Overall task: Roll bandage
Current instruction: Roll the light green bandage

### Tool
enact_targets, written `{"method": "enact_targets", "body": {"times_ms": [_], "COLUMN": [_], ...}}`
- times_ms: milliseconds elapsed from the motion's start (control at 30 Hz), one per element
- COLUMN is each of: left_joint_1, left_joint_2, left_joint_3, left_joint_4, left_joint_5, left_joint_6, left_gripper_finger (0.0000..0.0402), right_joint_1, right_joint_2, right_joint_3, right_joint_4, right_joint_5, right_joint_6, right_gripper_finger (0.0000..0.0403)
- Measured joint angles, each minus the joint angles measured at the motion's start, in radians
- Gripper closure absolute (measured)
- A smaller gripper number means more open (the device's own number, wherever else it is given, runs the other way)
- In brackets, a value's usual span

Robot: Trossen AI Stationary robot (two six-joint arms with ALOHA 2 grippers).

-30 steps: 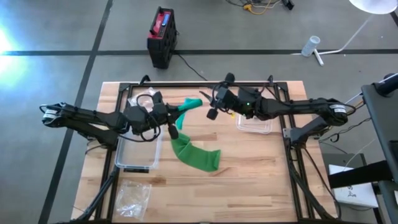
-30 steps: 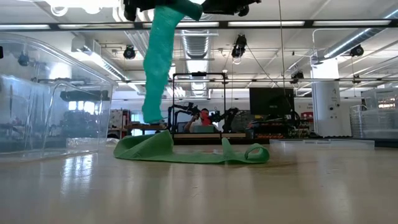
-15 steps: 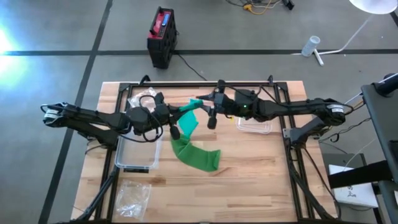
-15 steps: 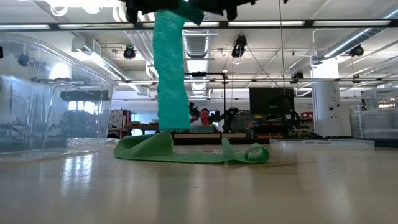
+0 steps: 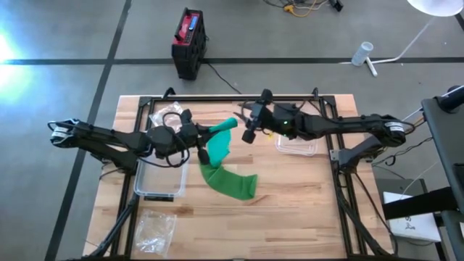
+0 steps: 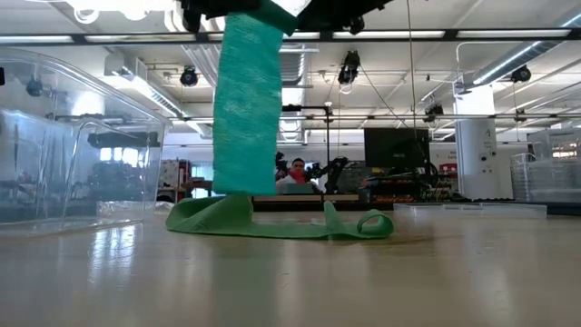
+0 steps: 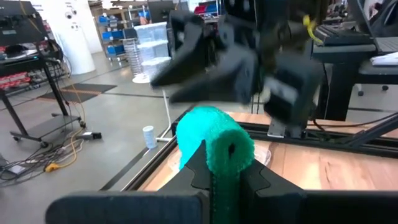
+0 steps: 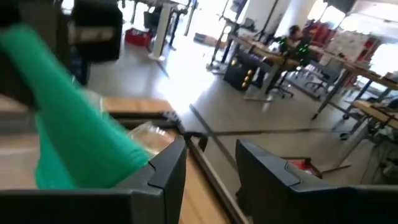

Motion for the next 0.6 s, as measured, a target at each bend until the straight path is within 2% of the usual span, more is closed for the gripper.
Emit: {"method": "enact_targets", "body": {"times_ms": [100,267,333,467,600], "left_joint_1": [0.000,-0.009,-0.021,-0.048,-0.059], "left_joint_2": [0.000,-0.029,-0.056,-0.113,-0.166], "left_joint_3": [0.000,0.004,0.007,0.014,0.015], "left_joint_4": [-0.007,-0.023,-0.032,-0.035,-0.034], "left_joint_5": [0.000,0.014,0.077,0.270,0.447], "left_joint_6": [0.001,0.062,0.098,0.180,0.218], "left_gripper_finger": [0.0391,0.0391,0.0391,0.0391,0.0391], "right_joint_1": [0.015,0.033,0.038,0.054,0.092], "right_joint_2": [-0.038,-0.086,-0.119,-0.177,-0.198], "right_joint_3": [0.000,0.000,0.000,-0.001,-0.031], "right_joint_4": [-0.001,-0.051,-0.067,-0.057,-0.005], "right_joint_5": [-0.043,-0.285,-0.381,-0.560,-0.608], "right_joint_6": [-0.005,-0.067,-0.083,-0.096,-0.138], "right_gripper_finger": [0.0266,0.0260,0.0255,0.0239,0.0224]}}
